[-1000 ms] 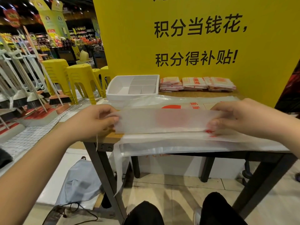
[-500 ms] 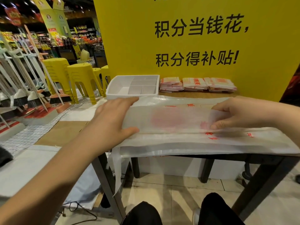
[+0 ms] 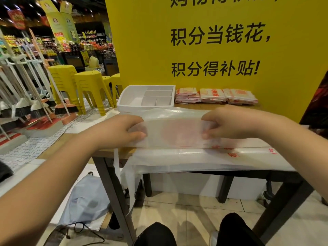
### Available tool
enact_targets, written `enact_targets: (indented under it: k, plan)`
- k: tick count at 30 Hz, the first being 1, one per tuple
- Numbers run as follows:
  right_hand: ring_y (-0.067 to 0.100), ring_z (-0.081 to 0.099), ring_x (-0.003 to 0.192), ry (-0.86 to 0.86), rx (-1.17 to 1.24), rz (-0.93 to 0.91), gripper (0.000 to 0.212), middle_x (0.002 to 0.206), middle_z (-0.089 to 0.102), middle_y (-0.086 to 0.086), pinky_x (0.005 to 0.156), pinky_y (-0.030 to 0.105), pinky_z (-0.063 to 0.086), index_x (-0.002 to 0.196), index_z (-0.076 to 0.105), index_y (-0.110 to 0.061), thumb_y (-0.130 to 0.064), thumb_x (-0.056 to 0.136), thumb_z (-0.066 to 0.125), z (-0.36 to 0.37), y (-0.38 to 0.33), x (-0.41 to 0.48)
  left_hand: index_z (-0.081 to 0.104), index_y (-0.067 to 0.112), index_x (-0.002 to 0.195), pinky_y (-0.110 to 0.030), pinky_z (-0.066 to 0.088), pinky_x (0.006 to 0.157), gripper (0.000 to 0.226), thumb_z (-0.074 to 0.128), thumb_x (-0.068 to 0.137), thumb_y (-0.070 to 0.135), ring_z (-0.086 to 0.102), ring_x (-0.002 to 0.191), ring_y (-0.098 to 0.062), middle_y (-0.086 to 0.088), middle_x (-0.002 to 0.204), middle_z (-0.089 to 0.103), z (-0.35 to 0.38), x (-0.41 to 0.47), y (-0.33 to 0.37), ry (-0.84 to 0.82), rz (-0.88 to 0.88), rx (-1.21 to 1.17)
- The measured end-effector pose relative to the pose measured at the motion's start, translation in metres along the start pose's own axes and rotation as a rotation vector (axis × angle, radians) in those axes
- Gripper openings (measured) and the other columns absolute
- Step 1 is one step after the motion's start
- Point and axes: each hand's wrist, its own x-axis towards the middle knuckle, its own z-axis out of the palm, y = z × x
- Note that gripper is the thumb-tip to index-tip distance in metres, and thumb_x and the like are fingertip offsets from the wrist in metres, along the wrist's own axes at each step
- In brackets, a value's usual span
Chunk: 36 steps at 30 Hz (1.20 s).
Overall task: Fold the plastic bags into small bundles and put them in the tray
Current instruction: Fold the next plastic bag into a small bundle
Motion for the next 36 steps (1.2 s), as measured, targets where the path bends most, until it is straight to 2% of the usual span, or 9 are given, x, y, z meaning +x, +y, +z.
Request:
enact_targets:
  k: [6, 10, 12, 14, 16, 20, 25, 31, 36]
  plan:
    - [0.017, 0.058, 0.096, 0.074, -0.083, 0.264, 0.072, 0.104, 0.061, -0.013, 0.087, 0.037, 0.051, 0.133, 0.047, -0.038, -0.081, 0.076, 0.055, 0.013, 0.043, -0.001, 0.065, 0.034, 0.105, -0.026, 0.049, 0.08, 0.021, 0.057, 0.094, 0.05, 0.064, 0.091, -0.006, 0.013, 0.096, 0.07, 0.001, -0.004, -0.03, 0.021, -0.17, -0.306]
    - [0.025, 0.039, 0.138, 0.172, -0.212, 0.247, 0.074, 0.152, 0.042, -0.006, 0.115, 0.045, 0.03, 0.147, 0.033, -0.04, -0.077, 0.084, 0.045, 0.038, 0.053, -0.004, 0.054, 0.033, 0.128, -0.034, 0.051, 0.087, 0.042, 0.066, 0.09, 0.045, 0.06, 0.103, -0.013, 0.004, 0.12, 0.062, 0.007, -0.004, -0.034, 0.065, -0.259, -0.054]
    - [0.025, 0.036, 0.14, 0.257, -0.139, 0.172, 0.068, 0.154, 0.039, -0.003, 0.117, 0.045, 0.029, 0.149, 0.036, -0.036, -0.07, 0.09, 0.037, 0.05, 0.05, -0.009, 0.041, 0.028, 0.145, -0.044, 0.043, 0.106, 0.062, 0.069, 0.09, 0.036, 0.05, 0.127, -0.024, -0.003, 0.142, 0.05, 0.017, -0.006, -0.023, 0.222, -0.186, 0.165]
    - [0.021, 0.036, 0.14, 0.285, -0.022, 0.054, 0.062, 0.156, 0.037, -0.005, 0.116, 0.045, 0.033, 0.148, 0.039, -0.036, -0.063, 0.093, 0.028, 0.063, 0.038, -0.013, 0.043, 0.027, 0.146, -0.049, 0.028, 0.115, 0.059, 0.065, 0.092, 0.022, 0.036, 0.142, -0.029, -0.003, 0.152, 0.041, 0.028, -0.011, 0.001, 0.363, 0.086, 0.254]
    - [0.014, 0.03, 0.144, 0.255, 0.042, -0.084, 0.054, 0.16, 0.03, -0.011, 0.119, 0.04, 0.029, 0.148, 0.04, -0.041, -0.056, 0.098, 0.025, 0.076, 0.025, -0.013, 0.041, 0.036, 0.147, -0.042, 0.009, 0.123, 0.052, 0.053, 0.099, 0.02, 0.017, 0.151, -0.017, 0.01, 0.159, 0.029, 0.039, -0.017, 0.031, 0.254, 0.262, 0.191]
    - [0.0, 0.013, 0.149, 0.175, 0.207, -0.096, 0.049, 0.163, 0.018, -0.02, 0.12, 0.019, 0.007, 0.152, 0.034, -0.043, -0.049, 0.104, 0.03, 0.091, 0.012, -0.012, 0.019, 0.036, 0.156, -0.032, 0.002, 0.125, 0.051, 0.024, 0.106, 0.044, 0.005, 0.151, -0.007, 0.011, 0.165, 0.013, 0.068, -0.018, 0.058, -0.029, 0.111, 0.06]
    - [0.001, -0.006, 0.151, 0.064, 0.15, 0.019, 0.068, 0.164, -0.002, -0.021, 0.125, 0.031, -0.001, 0.153, 0.013, -0.052, -0.075, 0.09, 0.009, 0.093, 0.023, -0.02, -0.001, 0.054, 0.152, -0.041, -0.011, 0.122, 0.063, 0.005, 0.092, 0.07, -0.015, 0.152, -0.016, 0.015, 0.166, -0.009, 0.082, -0.017, 0.039, -0.073, -0.083, 0.073]
    - [0.007, -0.011, 0.152, 0.023, 0.125, 0.102, 0.075, 0.165, -0.01, -0.016, 0.125, 0.038, -0.004, 0.152, 0.002, -0.056, -0.084, 0.082, -0.003, 0.091, 0.033, -0.029, 0.014, 0.044, 0.156, -0.052, -0.007, 0.122, 0.078, -0.003, 0.086, 0.072, -0.004, 0.154, -0.025, 0.003, 0.168, 0.004, 0.063, -0.016, 0.001, -0.002, -0.418, 0.131]
    - [0.008, -0.01, 0.152, 0.021, 0.128, 0.135, 0.068, 0.166, -0.007, -0.013, 0.124, 0.036, -0.007, 0.155, 0.007, -0.051, -0.074, 0.091, 0.009, 0.088, 0.026, -0.028, 0.01, 0.045, 0.155, -0.041, -0.013, 0.123, 0.07, 0.001, 0.089, 0.068, -0.013, 0.15, -0.003, 0.015, 0.166, -0.003, 0.07, -0.011, 0.055, 0.028, -0.055, 0.056]
